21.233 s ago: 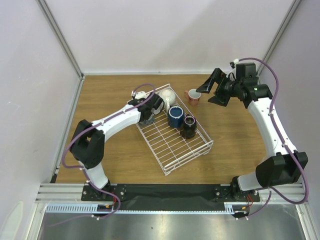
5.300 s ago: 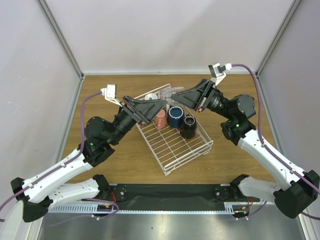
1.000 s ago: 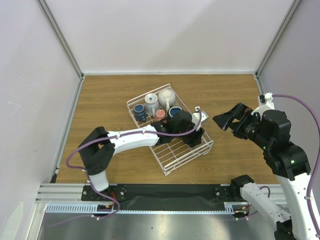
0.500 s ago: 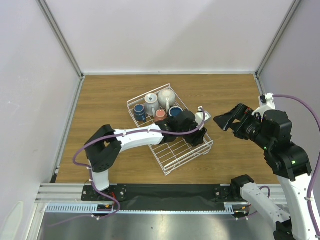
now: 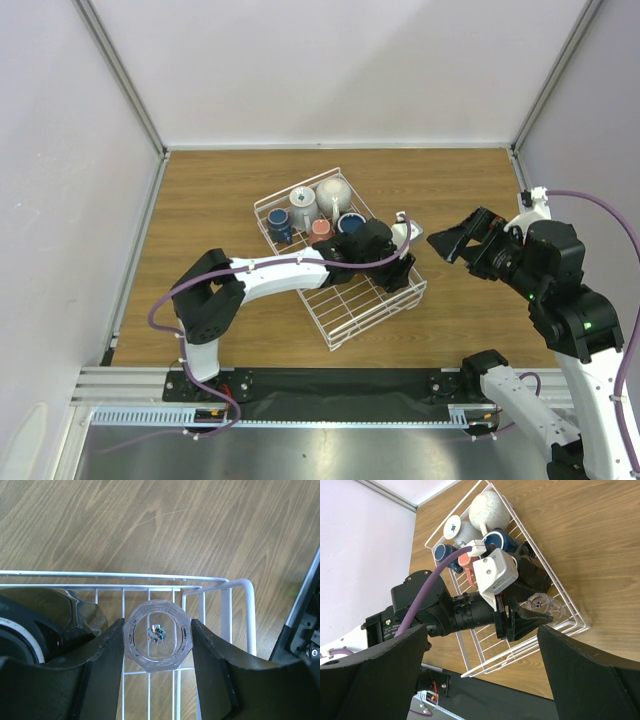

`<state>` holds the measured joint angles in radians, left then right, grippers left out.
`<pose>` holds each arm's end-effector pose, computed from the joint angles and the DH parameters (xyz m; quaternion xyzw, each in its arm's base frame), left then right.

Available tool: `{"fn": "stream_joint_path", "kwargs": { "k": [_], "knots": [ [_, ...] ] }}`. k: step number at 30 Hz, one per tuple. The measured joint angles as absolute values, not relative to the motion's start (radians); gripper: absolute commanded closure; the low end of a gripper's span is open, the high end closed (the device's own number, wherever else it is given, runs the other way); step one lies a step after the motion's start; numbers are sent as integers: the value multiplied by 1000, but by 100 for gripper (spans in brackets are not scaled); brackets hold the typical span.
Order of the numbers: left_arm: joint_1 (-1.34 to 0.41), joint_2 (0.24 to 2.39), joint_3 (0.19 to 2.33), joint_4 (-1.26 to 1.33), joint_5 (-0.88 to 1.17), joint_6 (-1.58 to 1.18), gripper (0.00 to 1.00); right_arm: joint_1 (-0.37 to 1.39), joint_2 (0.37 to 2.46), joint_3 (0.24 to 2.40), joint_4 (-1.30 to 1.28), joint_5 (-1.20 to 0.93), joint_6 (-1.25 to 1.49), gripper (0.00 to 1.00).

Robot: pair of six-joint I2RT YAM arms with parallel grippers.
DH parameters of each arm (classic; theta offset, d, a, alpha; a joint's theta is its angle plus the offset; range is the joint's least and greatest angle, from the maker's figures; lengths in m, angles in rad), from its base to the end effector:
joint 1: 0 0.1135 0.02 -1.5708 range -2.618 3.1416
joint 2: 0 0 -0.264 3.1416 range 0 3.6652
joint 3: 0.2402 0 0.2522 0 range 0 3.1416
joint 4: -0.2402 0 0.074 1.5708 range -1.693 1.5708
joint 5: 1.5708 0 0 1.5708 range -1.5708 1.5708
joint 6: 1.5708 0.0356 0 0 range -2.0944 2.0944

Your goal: Load the cups into the dish rack

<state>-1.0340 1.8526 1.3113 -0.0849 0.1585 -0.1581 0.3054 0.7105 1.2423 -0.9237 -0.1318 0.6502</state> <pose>0.2113 -0.3661 0.2283 0.4091 0.7887 -0.3129 0.3357 0.0955 0.0350 0.4199 0.1062 0.8234 0.3037 0.4674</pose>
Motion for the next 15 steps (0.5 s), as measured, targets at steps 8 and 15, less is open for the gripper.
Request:
{"fn": "stream_joint_path", "kwargs": {
  "k": [8,15],
  "knots": [
    [-1036,1852,1306,-92,143,-165,31,304,704,1242,-925,-139,650,0],
    [-1036,1828,1286,-92,122,-168,26,303,701,1242,-935,-148,650,0]
  ]
}}
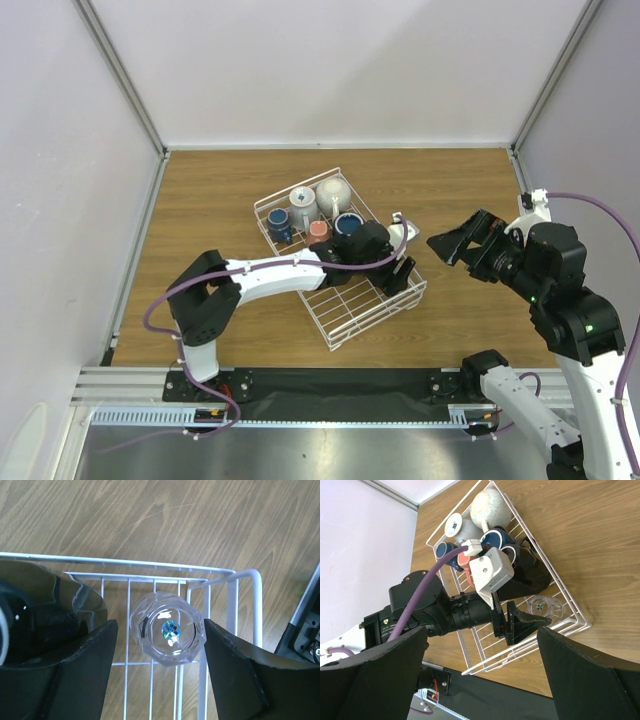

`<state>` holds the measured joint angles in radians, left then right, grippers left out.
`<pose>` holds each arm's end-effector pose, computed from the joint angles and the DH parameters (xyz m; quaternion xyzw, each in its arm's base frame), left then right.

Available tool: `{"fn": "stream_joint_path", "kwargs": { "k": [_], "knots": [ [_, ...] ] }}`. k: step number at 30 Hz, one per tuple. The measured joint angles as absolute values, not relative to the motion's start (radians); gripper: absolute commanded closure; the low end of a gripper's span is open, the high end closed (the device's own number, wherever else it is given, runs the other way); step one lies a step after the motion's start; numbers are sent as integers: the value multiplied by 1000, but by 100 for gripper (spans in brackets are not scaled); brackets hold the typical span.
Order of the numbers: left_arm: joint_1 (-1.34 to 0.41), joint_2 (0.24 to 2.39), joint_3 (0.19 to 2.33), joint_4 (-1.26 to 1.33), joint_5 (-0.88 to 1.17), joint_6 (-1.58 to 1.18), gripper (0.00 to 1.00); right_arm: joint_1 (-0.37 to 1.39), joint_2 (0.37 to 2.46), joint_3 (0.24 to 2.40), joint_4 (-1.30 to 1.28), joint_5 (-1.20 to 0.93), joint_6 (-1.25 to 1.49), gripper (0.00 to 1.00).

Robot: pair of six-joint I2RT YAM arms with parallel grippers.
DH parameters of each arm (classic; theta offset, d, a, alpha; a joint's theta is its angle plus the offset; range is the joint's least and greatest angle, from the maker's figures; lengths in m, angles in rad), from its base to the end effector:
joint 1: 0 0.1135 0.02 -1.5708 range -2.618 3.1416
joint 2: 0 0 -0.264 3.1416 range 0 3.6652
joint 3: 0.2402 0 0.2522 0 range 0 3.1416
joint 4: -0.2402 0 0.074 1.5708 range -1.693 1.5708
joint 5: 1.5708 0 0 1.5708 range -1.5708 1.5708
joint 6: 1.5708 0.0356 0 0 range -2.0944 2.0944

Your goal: Load the cups into the dish rack

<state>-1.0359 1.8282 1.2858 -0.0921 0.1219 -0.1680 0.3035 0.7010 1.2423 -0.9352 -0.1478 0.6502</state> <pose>0.2083 -0.3601 0.2289 0.3995 0.7966 -0.2998 0.3405 0.0921 0.0343 0.4195 0.1027 0.8242 0.3086 0.4636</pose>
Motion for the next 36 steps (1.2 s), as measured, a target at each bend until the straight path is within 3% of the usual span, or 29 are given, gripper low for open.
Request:
{"fn": "stream_joint_path", "kwargs": {
  "k": [12,22,27,30,36],
  "knots": [
    [-1038,1748,1266,-123,140,-205,31,303,676,1242,-954,-148,658,0],
    [-1042,1534,1163,-128,173,-262,33,303,667,1197,-932,-174,679,0],
    [-1050,1334,1052,-104,187,-330,25,303,668,1150,-927,-182,671,0],
    [-1051,1190,977,-74,174,-381,9,303,667,1107,-926,-186,660,0],
    [-1046,981,853,-13,90,-504,2,303,667,997,-946,-199,654,0]
  ]
}}
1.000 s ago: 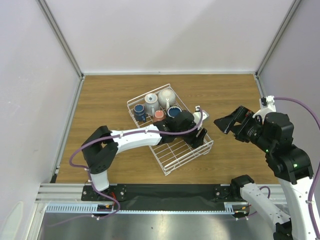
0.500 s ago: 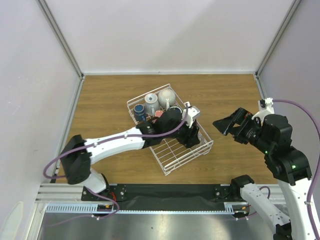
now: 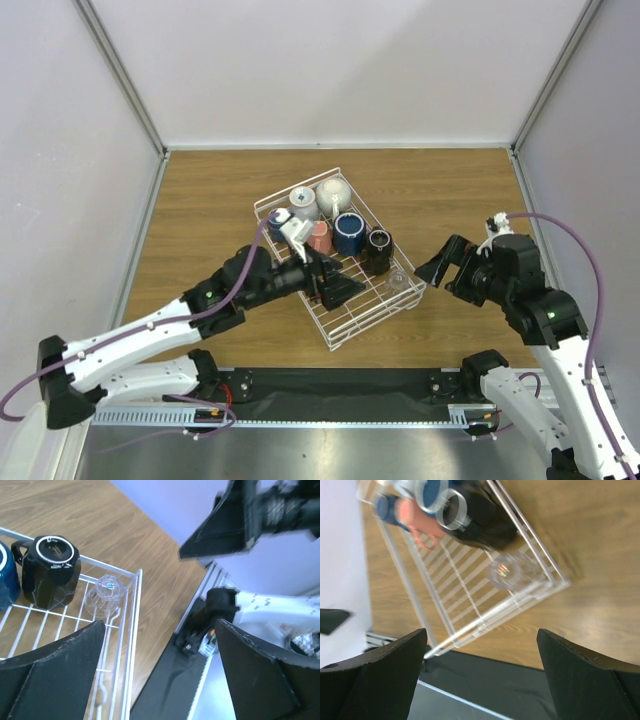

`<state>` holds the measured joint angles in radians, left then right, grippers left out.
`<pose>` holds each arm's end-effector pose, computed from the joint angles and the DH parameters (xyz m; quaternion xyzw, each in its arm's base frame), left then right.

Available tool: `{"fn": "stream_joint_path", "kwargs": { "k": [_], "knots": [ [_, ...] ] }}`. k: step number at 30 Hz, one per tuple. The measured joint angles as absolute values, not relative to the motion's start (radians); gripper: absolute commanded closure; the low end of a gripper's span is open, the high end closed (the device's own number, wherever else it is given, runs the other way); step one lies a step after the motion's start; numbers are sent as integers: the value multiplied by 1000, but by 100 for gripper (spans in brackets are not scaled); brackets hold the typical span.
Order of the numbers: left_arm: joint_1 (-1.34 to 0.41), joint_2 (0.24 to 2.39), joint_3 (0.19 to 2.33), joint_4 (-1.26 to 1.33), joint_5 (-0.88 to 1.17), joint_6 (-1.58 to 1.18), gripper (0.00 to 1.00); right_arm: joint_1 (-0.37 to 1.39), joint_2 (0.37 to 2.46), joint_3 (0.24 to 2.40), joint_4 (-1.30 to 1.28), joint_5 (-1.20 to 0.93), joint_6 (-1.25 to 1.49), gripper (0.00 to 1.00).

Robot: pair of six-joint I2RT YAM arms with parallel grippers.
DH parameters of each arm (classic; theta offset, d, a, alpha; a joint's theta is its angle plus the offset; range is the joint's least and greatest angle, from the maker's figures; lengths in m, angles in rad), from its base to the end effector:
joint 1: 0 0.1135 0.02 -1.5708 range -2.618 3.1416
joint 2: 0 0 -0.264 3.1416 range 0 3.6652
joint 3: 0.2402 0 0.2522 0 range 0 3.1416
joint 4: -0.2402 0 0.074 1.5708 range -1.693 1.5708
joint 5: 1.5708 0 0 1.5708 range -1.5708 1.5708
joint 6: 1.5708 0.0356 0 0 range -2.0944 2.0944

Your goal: Load the cups into the dish rack

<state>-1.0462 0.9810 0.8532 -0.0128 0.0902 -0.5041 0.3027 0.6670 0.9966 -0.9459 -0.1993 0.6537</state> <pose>0.1135 -0.2025 0.3458 0.2304 0.7188 -0.4827 0.4441 0.1065 0.0406 0.3499 0.1093 0.8783 0.2888 0.3651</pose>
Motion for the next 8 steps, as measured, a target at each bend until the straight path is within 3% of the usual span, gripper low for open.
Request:
{"fn": "stream_joint_path", "kwargs": {
  "k": [8],
  "knots": [
    [-956,800,575,169,56,-746,0,302,625,931,-1015,-171,656,0]
  ]
}}
